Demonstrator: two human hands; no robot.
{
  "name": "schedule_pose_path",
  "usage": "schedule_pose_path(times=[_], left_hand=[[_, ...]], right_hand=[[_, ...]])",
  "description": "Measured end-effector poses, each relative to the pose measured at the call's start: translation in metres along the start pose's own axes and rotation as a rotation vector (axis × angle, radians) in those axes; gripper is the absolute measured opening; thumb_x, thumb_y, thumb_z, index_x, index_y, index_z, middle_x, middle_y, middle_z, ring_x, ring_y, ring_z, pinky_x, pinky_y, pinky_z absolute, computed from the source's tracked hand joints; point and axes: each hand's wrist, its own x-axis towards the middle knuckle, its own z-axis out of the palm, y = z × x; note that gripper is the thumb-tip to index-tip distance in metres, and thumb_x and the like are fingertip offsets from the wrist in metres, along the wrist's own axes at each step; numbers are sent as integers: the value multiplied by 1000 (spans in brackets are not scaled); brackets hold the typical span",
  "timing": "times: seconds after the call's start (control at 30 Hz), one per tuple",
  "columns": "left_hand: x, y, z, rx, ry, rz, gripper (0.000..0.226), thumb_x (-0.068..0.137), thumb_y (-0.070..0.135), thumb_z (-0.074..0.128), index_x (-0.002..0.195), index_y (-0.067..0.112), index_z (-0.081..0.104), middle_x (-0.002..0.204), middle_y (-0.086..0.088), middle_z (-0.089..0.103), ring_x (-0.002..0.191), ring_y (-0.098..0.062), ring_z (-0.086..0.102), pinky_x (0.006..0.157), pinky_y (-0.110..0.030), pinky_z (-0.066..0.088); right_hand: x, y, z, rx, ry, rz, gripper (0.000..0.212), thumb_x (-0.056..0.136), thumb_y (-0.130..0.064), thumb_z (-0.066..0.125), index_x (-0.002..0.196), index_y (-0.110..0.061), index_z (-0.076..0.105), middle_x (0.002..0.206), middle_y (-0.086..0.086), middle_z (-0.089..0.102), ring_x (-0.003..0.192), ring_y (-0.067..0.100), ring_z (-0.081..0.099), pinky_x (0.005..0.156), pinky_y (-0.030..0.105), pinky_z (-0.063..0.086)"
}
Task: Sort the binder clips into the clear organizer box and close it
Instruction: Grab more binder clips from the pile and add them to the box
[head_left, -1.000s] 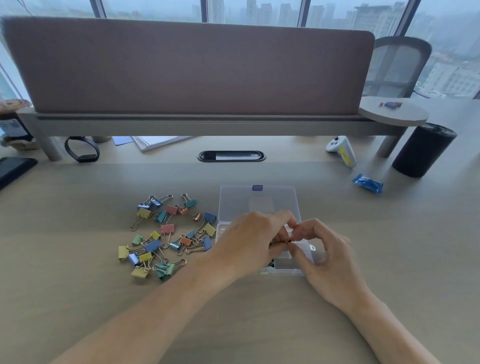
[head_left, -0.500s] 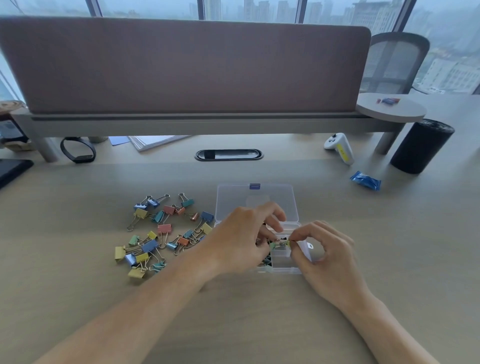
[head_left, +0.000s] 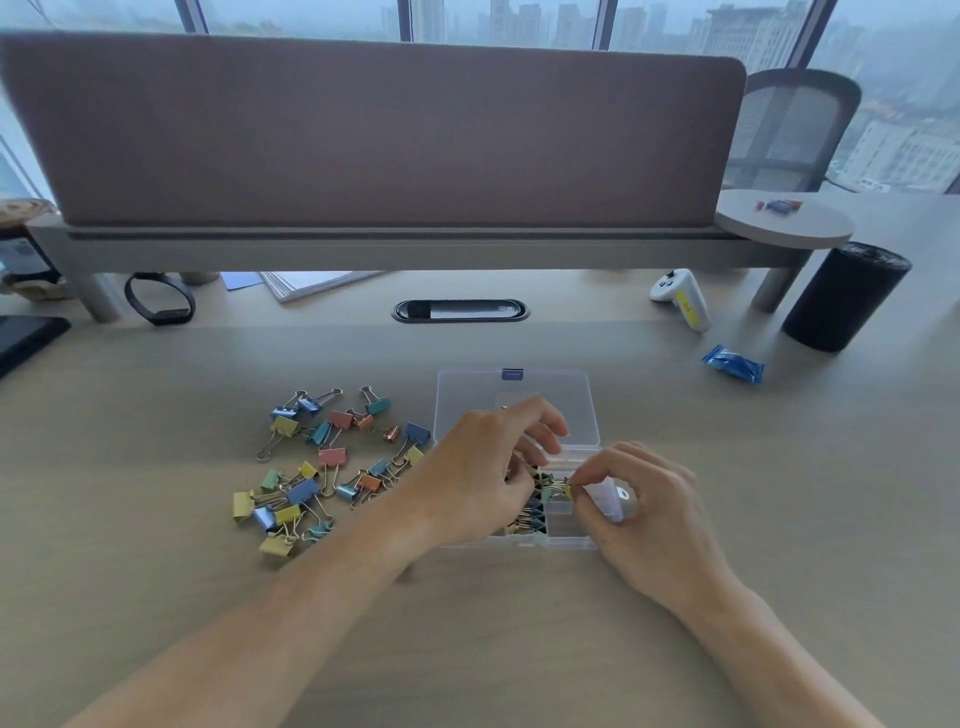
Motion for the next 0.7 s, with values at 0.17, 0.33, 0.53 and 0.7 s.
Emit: schedule_pose_path(times=[0.17,0.33,0.53,0.7], left_hand=[[-1,3,8,91,-20,-2,21,90,14,68,106,28,66,90,14,71,84,1,64,68,-10,45],[5,7,11,182,-25,-31,19,88,15,71,103,27,67,89,13,74,80,-2,65,64,-17,48],[27,13,7,233,-119,-72,24,79,7,78,95,22,66,81,8,68,75,-12,66,72,-35,59],[47,18,9,341,-208,-112,30,78,15,84,83,31,60,92,6,64,86,-19,64,80,-39,60]], right_hand=[[3,-1,-1,16,-9,56,30,69,1,80,72,-27,69,75,-15,67,78,8,64,70,11,42],[4,0,0,13,-24,52,30,67,2,81,71,-25,69,75,-15,67,77,7,63,68,10,41],[4,3,2,8,-22,43,33,65,5,81,71,-25,68,77,-15,66,77,8,64,67,10,41],[0,4,3,-25,-42,9,29,71,3,77,78,-25,70,85,-22,65,83,5,63,72,11,42]])
